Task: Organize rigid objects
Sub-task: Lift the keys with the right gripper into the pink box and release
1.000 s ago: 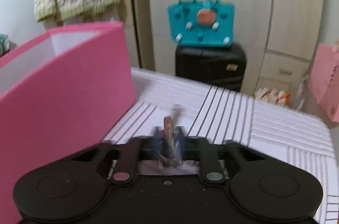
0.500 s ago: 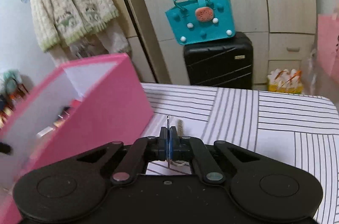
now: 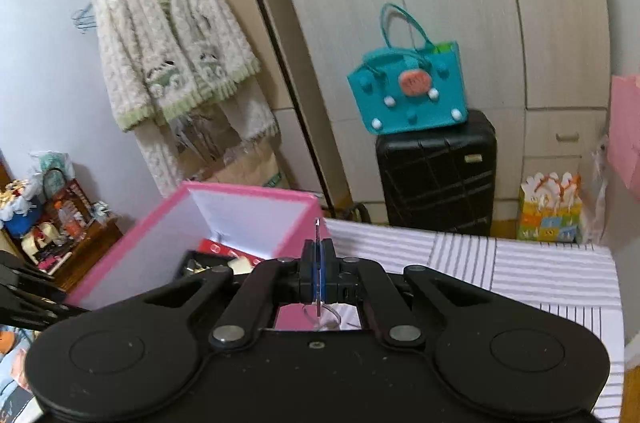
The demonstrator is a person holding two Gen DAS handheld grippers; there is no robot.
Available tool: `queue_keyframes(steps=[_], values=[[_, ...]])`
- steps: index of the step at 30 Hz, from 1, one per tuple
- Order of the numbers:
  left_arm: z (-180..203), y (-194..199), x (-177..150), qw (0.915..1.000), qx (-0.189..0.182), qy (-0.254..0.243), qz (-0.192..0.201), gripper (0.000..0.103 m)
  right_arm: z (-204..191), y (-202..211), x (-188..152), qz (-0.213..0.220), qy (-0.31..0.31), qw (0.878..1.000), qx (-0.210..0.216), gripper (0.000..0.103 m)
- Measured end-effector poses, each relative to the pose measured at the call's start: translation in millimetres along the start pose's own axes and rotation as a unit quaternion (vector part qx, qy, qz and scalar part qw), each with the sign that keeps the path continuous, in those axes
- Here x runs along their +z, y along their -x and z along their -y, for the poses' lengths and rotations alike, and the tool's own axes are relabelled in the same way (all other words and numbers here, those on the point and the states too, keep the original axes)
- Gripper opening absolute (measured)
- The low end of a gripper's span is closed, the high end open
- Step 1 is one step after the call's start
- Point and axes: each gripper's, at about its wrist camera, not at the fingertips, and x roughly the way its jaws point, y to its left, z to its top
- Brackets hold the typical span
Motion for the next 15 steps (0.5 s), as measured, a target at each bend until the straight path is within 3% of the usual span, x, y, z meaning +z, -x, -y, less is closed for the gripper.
queue_keyframes(steps=[8,15], values=[[1,2,-1,1.0,-0.001,-0.006,0.003,0.013,-40,33,32,0.035,0.017,0.999,0.031,0.003],[1,6,-1,0.9999,-0.003,-0.014,0.005,0.013,-72,33,43,0.009,0.021,0.995,0.098,0.003]])
